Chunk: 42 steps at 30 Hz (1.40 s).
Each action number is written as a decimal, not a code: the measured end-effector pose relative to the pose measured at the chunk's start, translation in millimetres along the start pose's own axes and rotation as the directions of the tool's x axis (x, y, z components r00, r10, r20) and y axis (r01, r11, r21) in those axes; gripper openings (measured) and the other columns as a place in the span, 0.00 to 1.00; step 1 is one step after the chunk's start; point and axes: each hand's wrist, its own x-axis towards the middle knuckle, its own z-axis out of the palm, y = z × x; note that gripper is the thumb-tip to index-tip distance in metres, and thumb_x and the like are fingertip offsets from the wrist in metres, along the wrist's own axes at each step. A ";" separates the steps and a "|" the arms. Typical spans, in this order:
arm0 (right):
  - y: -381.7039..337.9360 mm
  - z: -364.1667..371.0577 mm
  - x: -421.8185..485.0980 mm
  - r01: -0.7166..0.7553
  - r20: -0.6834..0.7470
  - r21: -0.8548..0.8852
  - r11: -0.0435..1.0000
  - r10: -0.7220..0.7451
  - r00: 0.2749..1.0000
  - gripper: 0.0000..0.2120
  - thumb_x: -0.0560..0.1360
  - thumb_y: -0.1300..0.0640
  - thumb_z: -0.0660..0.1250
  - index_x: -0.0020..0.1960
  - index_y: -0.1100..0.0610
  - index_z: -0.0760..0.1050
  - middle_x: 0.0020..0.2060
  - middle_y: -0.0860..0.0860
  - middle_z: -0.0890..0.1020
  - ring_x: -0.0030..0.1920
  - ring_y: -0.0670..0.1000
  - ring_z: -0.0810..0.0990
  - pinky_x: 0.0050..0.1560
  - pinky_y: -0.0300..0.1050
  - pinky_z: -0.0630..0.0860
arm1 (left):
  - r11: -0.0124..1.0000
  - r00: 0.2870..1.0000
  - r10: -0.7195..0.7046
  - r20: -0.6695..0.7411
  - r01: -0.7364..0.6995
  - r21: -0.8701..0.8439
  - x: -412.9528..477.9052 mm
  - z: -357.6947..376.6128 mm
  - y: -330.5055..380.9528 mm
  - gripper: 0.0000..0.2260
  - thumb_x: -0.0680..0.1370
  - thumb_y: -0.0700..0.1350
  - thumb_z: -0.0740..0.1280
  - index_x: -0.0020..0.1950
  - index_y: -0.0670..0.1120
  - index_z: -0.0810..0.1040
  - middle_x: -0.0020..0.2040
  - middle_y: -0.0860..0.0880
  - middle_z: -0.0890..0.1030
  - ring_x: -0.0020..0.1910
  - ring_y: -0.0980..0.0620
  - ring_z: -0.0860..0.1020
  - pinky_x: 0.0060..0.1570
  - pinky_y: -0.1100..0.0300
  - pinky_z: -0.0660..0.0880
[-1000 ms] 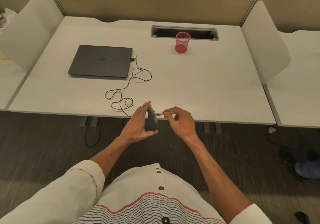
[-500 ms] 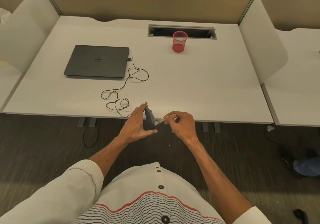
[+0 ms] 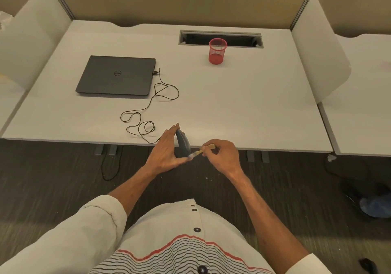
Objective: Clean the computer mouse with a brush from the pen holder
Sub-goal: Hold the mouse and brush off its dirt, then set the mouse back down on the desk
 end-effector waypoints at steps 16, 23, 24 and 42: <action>6.1 -34.8 37.5 -0.441 0.160 0.526 0.727 0.424 0.891 0.08 0.86 0.60 0.67 0.54 0.53 0.85 0.44 0.49 0.89 0.38 0.48 0.89 0.48 0.48 0.82 | 0.995 0.988 0.103 -0.116 -0.103 0.010 26.2 11.5 45.4 0.57 0.71 0.61 0.83 0.87 0.43 0.51 0.88 0.47 0.56 0.87 0.45 0.60 0.87 0.45 0.58; -1.4 -36.3 71.8 -0.510 0.197 0.504 0.697 0.482 0.854 0.12 0.87 0.61 0.53 0.55 0.59 0.76 0.36 0.55 0.82 0.32 0.51 0.85 0.48 0.49 0.82 | 0.994 0.984 0.109 -0.139 -0.109 0.004 57.1 2.4 57.8 0.58 0.71 0.64 0.81 0.88 0.45 0.49 0.89 0.49 0.54 0.88 0.47 0.56 0.88 0.48 0.52; -2.4 -36.0 78.6 -0.514 0.199 0.504 0.695 0.486 0.851 0.13 0.86 0.61 0.53 0.55 0.59 0.76 0.34 0.54 0.79 0.30 0.51 0.82 0.46 0.49 0.80 | 0.993 0.983 0.114 -0.141 -0.114 0.010 63.0 -0.6 57.8 0.58 0.71 0.64 0.81 0.88 0.45 0.49 0.89 0.49 0.54 0.88 0.47 0.57 0.88 0.47 0.52; -27.2 -12.3 220.7 -0.468 0.329 0.394 0.791 0.354 0.875 0.26 0.75 0.37 0.78 0.36 0.53 0.69 0.29 0.46 0.73 0.28 0.49 0.70 0.34 0.40 0.69 | 0.972 0.969 0.225 -0.103 -0.231 -0.046 187.4 -68.9 19.9 0.58 0.71 0.64 0.82 0.88 0.47 0.51 0.88 0.55 0.56 0.86 0.53 0.59 0.86 0.43 0.60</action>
